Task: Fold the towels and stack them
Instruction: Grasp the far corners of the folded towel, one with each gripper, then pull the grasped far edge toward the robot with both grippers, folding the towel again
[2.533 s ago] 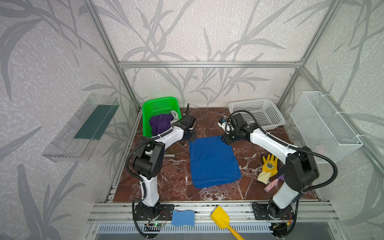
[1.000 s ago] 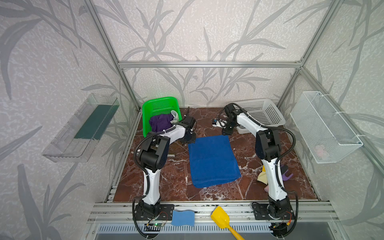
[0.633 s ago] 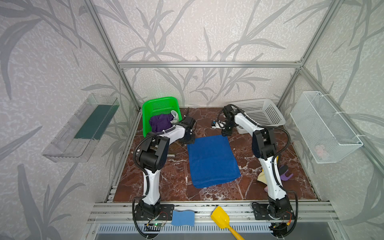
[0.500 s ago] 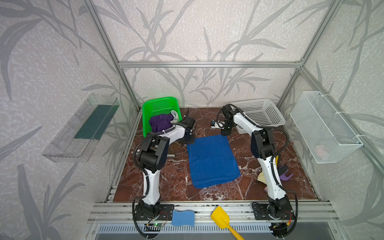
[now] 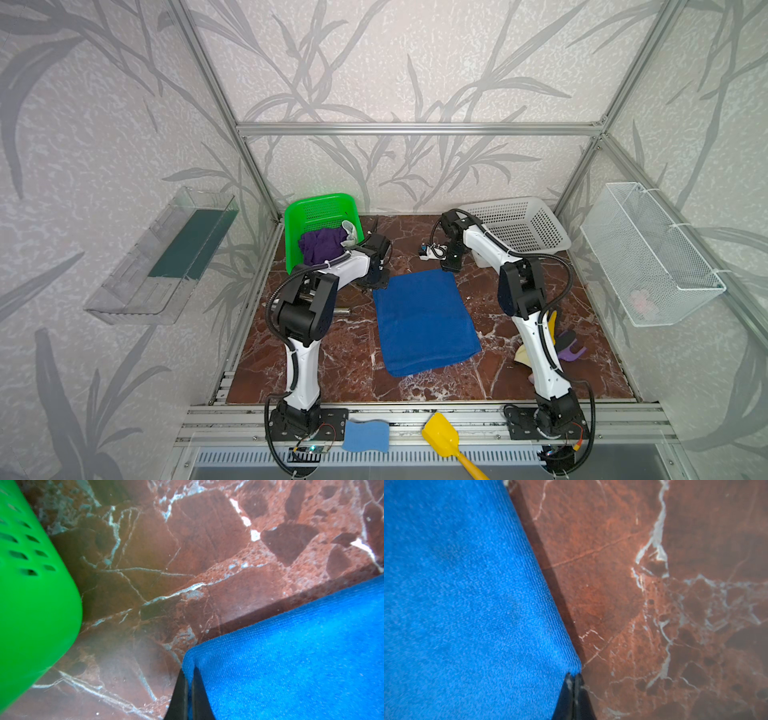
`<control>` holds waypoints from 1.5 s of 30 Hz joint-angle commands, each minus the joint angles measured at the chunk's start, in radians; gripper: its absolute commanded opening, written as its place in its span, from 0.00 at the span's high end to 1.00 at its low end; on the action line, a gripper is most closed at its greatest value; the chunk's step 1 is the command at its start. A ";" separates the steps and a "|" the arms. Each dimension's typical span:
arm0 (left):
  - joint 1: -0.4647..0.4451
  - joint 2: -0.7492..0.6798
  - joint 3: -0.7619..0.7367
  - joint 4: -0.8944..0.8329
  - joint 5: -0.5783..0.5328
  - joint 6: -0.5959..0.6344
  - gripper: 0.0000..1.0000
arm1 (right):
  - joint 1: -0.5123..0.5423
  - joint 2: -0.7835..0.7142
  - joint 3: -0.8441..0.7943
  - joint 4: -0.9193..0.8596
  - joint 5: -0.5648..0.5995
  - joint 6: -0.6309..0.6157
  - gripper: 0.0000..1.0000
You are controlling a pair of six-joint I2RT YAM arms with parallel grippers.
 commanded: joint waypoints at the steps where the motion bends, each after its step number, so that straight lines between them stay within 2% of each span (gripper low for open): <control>1: 0.008 -0.040 -0.028 -0.025 -0.014 0.014 1.00 | 0.005 0.027 0.021 -0.074 -0.039 -0.072 1.00; 6: 0.008 -0.093 -0.053 0.029 0.005 0.034 1.00 | 0.002 -0.046 -0.048 0.087 -0.074 -0.001 1.00; 15: 0.008 -0.273 -0.191 0.196 0.025 0.103 1.00 | -0.029 -0.326 -0.492 0.665 -0.092 0.130 1.00; 19: 0.008 -0.315 -0.224 0.238 -0.004 0.119 1.00 | -0.037 -0.370 -0.563 0.774 -0.076 0.151 1.00; 27: 0.008 -0.345 -0.221 0.247 -0.062 0.140 1.00 | -0.046 -0.409 -0.596 0.909 -0.071 0.192 1.00; 35: 0.008 -0.420 -0.227 0.293 -0.069 0.161 1.00 | -0.052 -0.470 -0.640 0.955 -0.114 0.207 1.00; 39: 0.008 -0.444 -0.279 0.356 -0.057 0.171 1.00 | -0.052 -0.473 -0.672 0.953 -0.124 0.196 1.00; 45: 0.006 -0.455 -0.322 0.336 0.013 0.178 1.00 | -0.056 -0.485 -0.738 0.956 -0.139 0.153 1.00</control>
